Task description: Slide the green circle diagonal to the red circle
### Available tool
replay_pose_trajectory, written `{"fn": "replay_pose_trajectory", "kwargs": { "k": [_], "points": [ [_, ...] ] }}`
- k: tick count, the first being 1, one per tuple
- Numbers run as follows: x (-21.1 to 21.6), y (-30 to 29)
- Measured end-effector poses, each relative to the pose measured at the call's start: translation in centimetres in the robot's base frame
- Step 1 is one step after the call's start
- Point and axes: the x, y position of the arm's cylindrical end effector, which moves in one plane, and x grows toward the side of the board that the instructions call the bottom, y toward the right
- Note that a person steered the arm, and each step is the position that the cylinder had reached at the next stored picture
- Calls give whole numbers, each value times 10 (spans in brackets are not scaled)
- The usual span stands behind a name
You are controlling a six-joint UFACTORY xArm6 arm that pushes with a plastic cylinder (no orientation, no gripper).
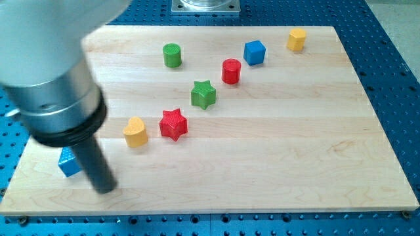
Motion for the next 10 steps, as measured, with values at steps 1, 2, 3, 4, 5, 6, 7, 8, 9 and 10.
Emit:
{"fn": "replay_pose_trajectory", "kwargs": {
  "k": [1,2,3,4,5,6,7,8,9,10],
  "points": [
    [22,-55],
    [23,-91],
    [4,-117],
    [-61,-108],
    [-143,-52],
    [-224,39],
    [-258,59],
    [-263,69],
    [-296,110],
    [-311,98]
  ]
}}
